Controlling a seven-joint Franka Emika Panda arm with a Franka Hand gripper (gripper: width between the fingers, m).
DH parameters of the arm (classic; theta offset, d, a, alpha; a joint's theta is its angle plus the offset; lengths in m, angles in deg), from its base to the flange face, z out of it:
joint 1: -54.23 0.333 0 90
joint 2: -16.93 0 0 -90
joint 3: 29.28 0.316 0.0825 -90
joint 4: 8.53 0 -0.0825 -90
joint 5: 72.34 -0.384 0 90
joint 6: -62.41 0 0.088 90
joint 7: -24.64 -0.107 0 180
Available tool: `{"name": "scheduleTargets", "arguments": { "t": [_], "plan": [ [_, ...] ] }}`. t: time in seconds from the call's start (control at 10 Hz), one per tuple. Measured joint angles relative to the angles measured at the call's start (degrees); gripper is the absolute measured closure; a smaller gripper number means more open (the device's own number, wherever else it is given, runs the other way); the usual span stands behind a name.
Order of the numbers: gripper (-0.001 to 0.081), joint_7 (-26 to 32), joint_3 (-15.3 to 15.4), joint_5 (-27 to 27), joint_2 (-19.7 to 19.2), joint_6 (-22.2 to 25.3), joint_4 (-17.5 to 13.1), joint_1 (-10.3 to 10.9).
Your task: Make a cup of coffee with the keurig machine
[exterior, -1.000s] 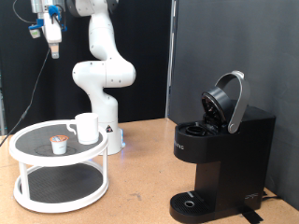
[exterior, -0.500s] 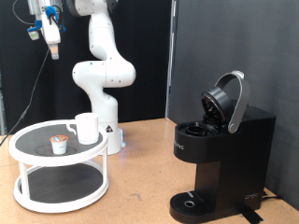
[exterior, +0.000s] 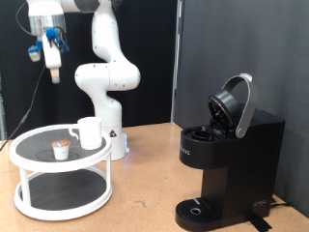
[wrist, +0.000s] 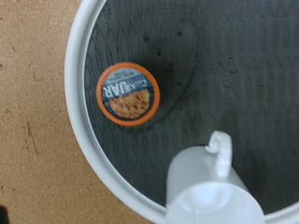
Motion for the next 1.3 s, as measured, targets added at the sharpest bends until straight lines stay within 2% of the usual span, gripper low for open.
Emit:
{"name": "scheduleTargets", "arguments": {
  "t": [0.6, 1.3],
  "plan": [
    [0.0072, -0.03, 0.00, 0.19, -9.07, -15.17, 5.22, 0.00],
    [0.0072, -2.68, 0.10, 3.66, -13.84, -28.13, 12.20, -0.28]
  ]
}}
